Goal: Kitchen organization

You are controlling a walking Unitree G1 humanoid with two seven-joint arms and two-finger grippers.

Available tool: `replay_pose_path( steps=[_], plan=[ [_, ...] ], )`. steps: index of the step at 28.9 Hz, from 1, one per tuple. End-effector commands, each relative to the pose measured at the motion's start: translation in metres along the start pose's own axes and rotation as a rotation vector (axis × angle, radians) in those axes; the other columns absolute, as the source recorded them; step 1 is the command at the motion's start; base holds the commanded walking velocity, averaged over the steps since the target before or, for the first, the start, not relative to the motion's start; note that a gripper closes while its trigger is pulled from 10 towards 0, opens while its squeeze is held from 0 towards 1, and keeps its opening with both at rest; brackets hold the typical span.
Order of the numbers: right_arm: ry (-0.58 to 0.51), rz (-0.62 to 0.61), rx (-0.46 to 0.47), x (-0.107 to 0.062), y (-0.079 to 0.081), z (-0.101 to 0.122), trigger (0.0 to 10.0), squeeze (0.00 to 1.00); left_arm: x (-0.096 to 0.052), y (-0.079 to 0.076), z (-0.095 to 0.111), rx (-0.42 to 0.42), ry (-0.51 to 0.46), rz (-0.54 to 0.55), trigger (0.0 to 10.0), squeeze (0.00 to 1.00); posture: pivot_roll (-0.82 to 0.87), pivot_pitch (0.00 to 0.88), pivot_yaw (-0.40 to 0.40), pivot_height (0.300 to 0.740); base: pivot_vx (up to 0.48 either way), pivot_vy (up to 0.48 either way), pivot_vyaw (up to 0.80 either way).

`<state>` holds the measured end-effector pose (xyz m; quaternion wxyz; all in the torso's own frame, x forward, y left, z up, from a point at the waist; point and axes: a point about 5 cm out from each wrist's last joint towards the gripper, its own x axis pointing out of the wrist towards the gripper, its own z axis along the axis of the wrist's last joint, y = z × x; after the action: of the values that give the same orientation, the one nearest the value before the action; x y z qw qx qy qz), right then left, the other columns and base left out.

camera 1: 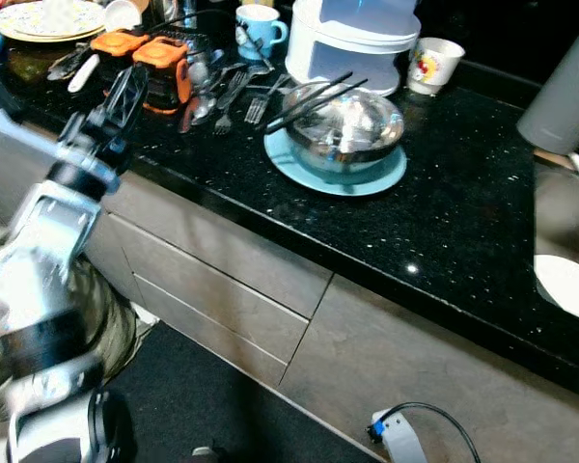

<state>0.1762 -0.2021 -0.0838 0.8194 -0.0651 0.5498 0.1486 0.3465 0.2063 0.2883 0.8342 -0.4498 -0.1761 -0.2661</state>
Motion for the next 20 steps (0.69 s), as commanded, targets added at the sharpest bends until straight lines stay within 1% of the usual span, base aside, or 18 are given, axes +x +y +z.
replay_pose_path(
  steps=[1, 3, 4, 6, 7, 8, 9, 10, 11, 12, 13, 14, 15, 16, 20],
  plan=[
    [0.029, -0.004, 0.011, -0.001, -0.001, -0.010, 10.0, 0.00, 0.001, 0.000, -0.004, -0.030, 0.007, -0.018, 10.0, 0.00, 0.06, 0.184, -0.068, 0.740, 0.000, 0.000, 0.00],
    [0.030, -0.007, 0.011, -0.001, -0.002, -0.011, 10.0, 0.00, 0.007, 0.004, -0.014, -0.095, 0.037, -0.044, 10.0, 0.00, 0.05, 0.188, -0.068, 0.740, 0.000, 0.000, 0.00],
    [0.030, -0.007, 0.011, -0.001, -0.002, -0.011, 10.0, 0.00, 0.007, 0.004, -0.014, -0.095, 0.037, -0.044, 10.0, 0.00, 0.05, 0.188, -0.068, 0.740, 0.000, 0.000, 0.00],
    [0.031, -0.011, 0.011, -0.001, -0.003, -0.013, 10.0, 0.00, 0.013, 0.004, -0.025, -0.155, 0.068, -0.080, 10.0, 0.00, 0.04, 0.195, -0.067, 0.740, 0.000, 0.000, 0.00],
    [0.031, -0.011, 0.011, -0.001, -0.003, -0.013, 10.0, 0.00, 0.013, 0.004, -0.025, -0.155, 0.068, -0.080, 10.0, 0.00, 0.04, 0.195, -0.067, 0.740, 0.000, 0.000, 0.00],
    [0.032, -0.012, 0.011, -0.001, -0.003, -0.013, 10.0, 0.00, 0.016, 0.004, -0.030, -0.194, 0.085, -0.099, 10.0, 0.00, 0.04, 0.198, -0.067, 0.740, 0.000, 0.000, 0.00],
    [0.032, -0.012, 0.011, -0.001, -0.003, -0.013, 10.0, 0.00, 0.016, 0.004, -0.030, -0.194, 0.085, -0.099, 10.0, 0.00, 0.04, 0.198, -0.067, 0.740, 0.000, 0.000, 0.00],
    [0.032, -0.013, 0.011, -0.002, -0.003, -0.014, 10.0, 0.00, 0.019, 0.002, -0.034, -0.219, 0.098, -0.114, 10.0, 0.00, 0.04, 0.200, -0.067, 0.740, 0.000, 0.000, 0.00],
    [0.032, -0.013, 0.011, -0.002, -0.003, -0.014, 10.0, 0.00, 0.019, 0.002, -0.034, -0.219, 0.098, -0.114, 10.0, 0.00, 0.04, 0.200, -0.067, 0.740, 0.000, 0.000, 0.00],
    [0.033, -0.014, 0.010, -0.002, -0.003, -0.014, 10.0, 0.00, 0.021, 0.000, -0.040, -0.251, 0.129, -0.144, 10.0, 0.00, 0.04, 0.204, -0.067, 0.740, 0.000, 0.000, 0.00],
    [0.033, -0.015, 0.010, -0.002, -0.003, -0.014, 10.0, 0.00, 0.022, -0.005, -0.046, -0.265, 0.170, -0.185, 10.0, 0.00, 0.04, 0.204, -0.068, 0.740, 0.000, 0.000, 0.00],
    [0.033, -0.015, 0.010, -0.002, -0.004, -0.015, 10.0, 0.00, 0.025, -0.008, -0.052, -0.272, 0.204, -0.206, 10.0, 0.00, 0.04, 0.207, -0.067, 0.740, 0.000, 0.000, 0.00],
    [0.033, -0.015, 0.010, -0.002, -0.004, -0.015, 10.0, 0.00, 0.025, -0.008, -0.052, -0.272, 0.204, -0.206, 10.0, 0.00, 0.04, 0.207, -0.067, 0.740, 0.000, 0.000, 0.00],
    [0.033, -0.016, 0.010, -0.002, -0.004, -0.015, 10.0, 0.00, 0.027, -0.009, -0.056, -0.274, 0.225, -0.218, 10.0, 0.00, 0.04, 0.207, -0.067, 0.740, 0.000, 0.000, 0.00],
    [0.032, -0.017, 0.012, -0.002, -0.004, -0.015, 10.0, 0.00, 0.035, -0.003, -0.068, -0.257, 0.280, -0.169, 10.0, 0.00, 0.03, 0.209, -0.065, 0.740, 0.000, 0.000, 0.00]
  ],
)
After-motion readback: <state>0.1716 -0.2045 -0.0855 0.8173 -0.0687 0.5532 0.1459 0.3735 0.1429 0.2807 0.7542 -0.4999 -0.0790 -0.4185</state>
